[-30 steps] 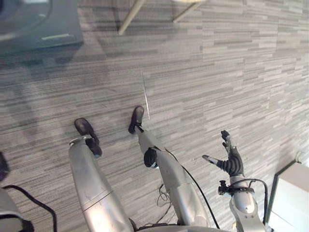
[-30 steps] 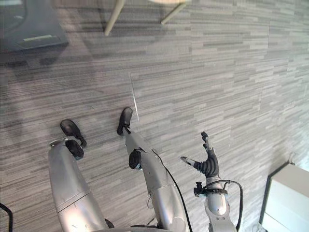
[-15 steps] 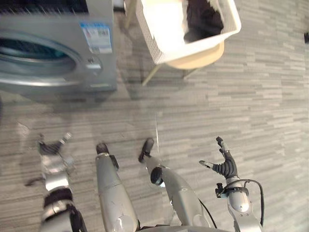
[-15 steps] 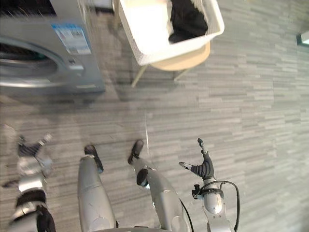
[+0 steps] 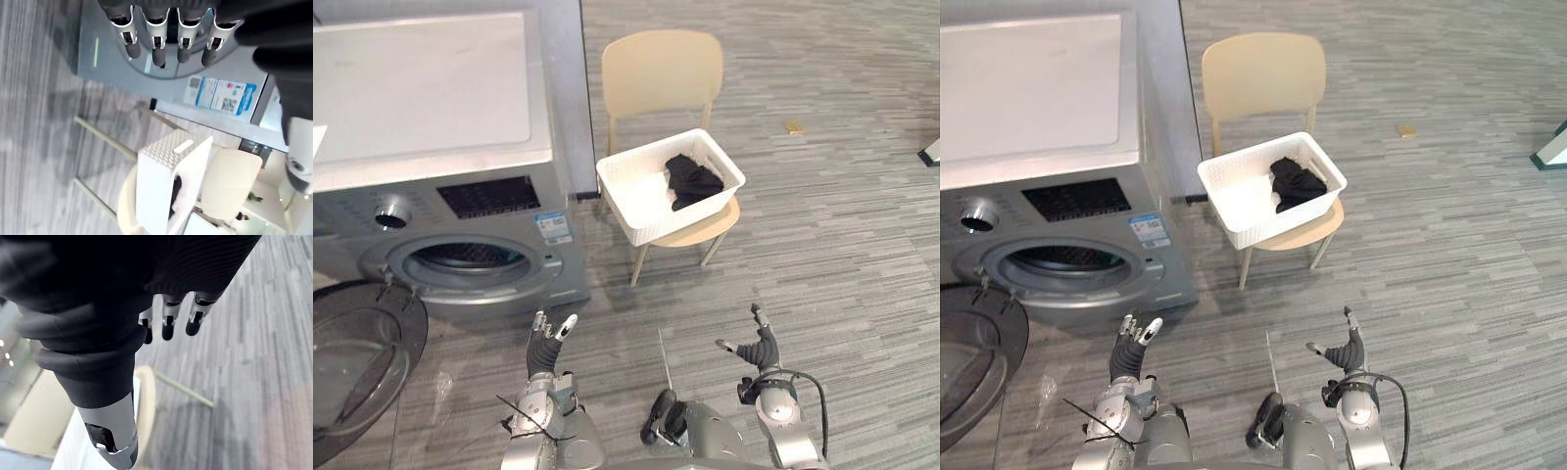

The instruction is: Pick up the laundry basket with both hands and put the clothes into the washing machine.

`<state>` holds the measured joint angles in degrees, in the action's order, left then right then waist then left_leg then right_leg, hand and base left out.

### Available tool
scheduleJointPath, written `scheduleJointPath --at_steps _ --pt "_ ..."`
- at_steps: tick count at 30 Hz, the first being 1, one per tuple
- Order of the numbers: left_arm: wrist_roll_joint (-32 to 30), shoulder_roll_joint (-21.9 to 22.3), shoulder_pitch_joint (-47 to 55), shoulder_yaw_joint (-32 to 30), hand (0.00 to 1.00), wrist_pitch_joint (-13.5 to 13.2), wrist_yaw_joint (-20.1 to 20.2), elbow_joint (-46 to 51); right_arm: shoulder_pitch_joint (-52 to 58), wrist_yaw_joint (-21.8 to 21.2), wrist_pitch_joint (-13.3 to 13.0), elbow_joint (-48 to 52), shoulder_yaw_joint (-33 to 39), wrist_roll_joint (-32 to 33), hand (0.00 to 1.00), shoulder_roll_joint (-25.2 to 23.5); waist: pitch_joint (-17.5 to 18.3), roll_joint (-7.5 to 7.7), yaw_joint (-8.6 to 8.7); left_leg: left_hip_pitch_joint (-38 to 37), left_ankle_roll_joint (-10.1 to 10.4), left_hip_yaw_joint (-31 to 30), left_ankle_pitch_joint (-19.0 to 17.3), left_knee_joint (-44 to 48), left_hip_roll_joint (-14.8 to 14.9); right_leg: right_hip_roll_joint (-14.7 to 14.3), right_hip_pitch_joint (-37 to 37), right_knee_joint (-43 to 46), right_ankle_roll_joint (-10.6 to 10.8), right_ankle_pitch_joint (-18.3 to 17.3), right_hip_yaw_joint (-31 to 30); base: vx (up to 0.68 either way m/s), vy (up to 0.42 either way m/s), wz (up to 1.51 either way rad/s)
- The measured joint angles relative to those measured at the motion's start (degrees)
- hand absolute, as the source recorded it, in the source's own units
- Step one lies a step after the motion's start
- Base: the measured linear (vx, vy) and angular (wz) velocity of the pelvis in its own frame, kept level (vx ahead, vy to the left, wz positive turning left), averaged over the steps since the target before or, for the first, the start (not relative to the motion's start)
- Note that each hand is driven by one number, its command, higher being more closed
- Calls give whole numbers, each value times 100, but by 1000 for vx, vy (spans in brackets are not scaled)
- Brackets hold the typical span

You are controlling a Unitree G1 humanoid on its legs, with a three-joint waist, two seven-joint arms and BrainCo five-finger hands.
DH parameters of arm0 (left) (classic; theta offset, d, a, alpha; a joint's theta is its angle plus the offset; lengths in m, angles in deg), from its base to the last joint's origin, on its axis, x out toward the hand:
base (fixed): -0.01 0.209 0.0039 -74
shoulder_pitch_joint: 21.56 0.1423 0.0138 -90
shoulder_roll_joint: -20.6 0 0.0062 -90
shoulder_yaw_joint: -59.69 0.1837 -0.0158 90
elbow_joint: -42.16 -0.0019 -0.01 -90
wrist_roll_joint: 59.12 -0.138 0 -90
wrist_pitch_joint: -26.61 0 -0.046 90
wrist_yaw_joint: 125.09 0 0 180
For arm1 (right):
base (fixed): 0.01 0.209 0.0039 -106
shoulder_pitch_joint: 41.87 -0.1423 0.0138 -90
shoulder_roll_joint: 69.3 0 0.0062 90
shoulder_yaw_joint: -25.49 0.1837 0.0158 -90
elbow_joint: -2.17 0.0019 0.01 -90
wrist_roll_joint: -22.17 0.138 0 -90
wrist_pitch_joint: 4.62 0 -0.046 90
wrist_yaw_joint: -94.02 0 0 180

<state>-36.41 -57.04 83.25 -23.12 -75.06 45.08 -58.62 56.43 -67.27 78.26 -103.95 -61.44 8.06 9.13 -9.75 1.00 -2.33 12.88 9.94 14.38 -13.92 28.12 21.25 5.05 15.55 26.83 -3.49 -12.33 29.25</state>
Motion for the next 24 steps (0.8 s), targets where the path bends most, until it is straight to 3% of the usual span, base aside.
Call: scheduleJointPath --at_steps 2,3,7,8,9,10,11,12,13,14,16,17,18,19,21,22,23,24 --pt "137 10 -100 150 0 -9 114 -295 -34 235 16 448 296 -3 0 -60 88 -5 62 -413 105 176 175 -477 -52 -79 -193 -198 14 11 -70 163 -83 -19" --pt "136 36 -105 252 0 -17 128 -458 -51 388 27 656 401 -7 0 -59 293 7 131 -615 135 308 330 -808 -57 -144 -252 -312 65 -13 -90 168 -93 -17" --pt "137 131 -244 112 0 -98 109 -757 -332 661 -40 1234 380 -208 0 -46 358 13 158 -847 151 424 400 -675 202 -404 -434 -330 16 -193 -159 162 -138 -24" --pt "139 135 -267 49 0 -106 94 -797 -446 745 -86 1388 375 -221 0 -46 356 2 162 -632 -48 271 449 -99 385 -573 -602 -468 -51 -210 -137 97 -218 -7" --pt "141 133 -269 -38 0 -115 91 -798 -468 855 -145 1610 372 -222 0 -29 358 19 135 -330 -716 287 597 619 622 -738 -829 -729 -153 -152 -113 92 -228 -3" --pt "141 130 -246 -69 0 -120 92 -799 -472 897 -154 1748 362 -222 0 0 357 21 129 -200 -1121 318 651 947 721 -806 -949 -866 -188 -131 -121 98 -230 -3" --pt "140 160 -173 -111 0 -120 91 -821 -521 949 -167 1967 310 -213 0 131 351 -4 104 6 -1287 195 568 1469 747 -895 -1126 -1027 -233 -105 -190 82 -165 -8" --pt "140 178 -153 -111 0 -120 90 -834 -549 967 -171 2002 281 -212 0 175 351 -8 89 60 -1258 130 545 1552 688 -904 -1159 -1053 -235 -102 -212 101 -161 -40" --pt "130 254 -62 -92 0 -117 96 -859 -718 962 -236 2105 155 -192 0 378 366 -31 -13 157 -918 -289 281 1745 150 -908 -1239 -1188 -263 -64 -404 101 -99 -59" --pt "121 353 -8 -88 0 -119 96 -866 -867 911 -295 2168 60 -173 0 519 415 -111 -55 246 -767 -516 35 1702 -313 -952 -1267 -1342 -247 8 -530 121 -81 -72" --pt "-8 442 -11 -88 0 -119 98 -927 -1100 842 -379 2198 -107 -161 0 627 473 -227 -159 235 -713 -688 -223 1264 -960 -1031 -1311 -1564 -240 129 -744 129 -13 -61" --pt "-133 452 -11 -83 0 -124 99 -928 -1200 770 -394 2197 -204 -139 0 637 505 -271 -178 106 -809 -671 -303 793 -1279 -1066 -1348 -1607 -202 153 -821 152 20 -46" --pt "-169 443 -17 -94 0 -129 99 -929 -1234 713 -402 2196 -326 -116 0 616 513 -274 -177 -57 -991 -643 -382 422 -1372 -1075 -1367 -1568 -160 128 -863 142 16 -30" --pt "-211 442 -20 -110 0 -131 99 -932 -1247 675 -413 2196 -403 -112 0 593 515 -268 -177 -227 -1033 -665 -456 169 -1394 -1066 -1347 -1456 -84 81 -899 118 16 -19" --pt "-281 410 -149 -105 0 -110 107 -1093 -1297 510 -425 2188 -600 -115 0 454 488 -238 -178 -602 -937 -626 -519 -271 -1454 -744 -806 3 338 -179 -874 107 48 -14" --pt "-316 353 -197 -105 0 -105 108 -1160 -1303 447 -426 2189 -665 -115 0 346 456 -196 -176 -711 -935 -617 -519 -269 -1462 -569 -578 766 354 -171 -855 96 33 10" --pt "-332 247 -248 -107 0 -83 106 -1224 -1301 373 -428 2188 -780 -110 0 217 407 -125 -147 -926 -935 -639 -519 -283 -1455 -346 -375 1588 545 -63 -829 81 -13 20" --pt "-385 215 -253 -107 0 -51 105 -1224 -1298 331 -427 2184 -854 -106 0 190 401 -119 -147 -1017 -935 -644 -519 -322 -1448 -215 -289 1916 451 -122 -767 175 -52 27"
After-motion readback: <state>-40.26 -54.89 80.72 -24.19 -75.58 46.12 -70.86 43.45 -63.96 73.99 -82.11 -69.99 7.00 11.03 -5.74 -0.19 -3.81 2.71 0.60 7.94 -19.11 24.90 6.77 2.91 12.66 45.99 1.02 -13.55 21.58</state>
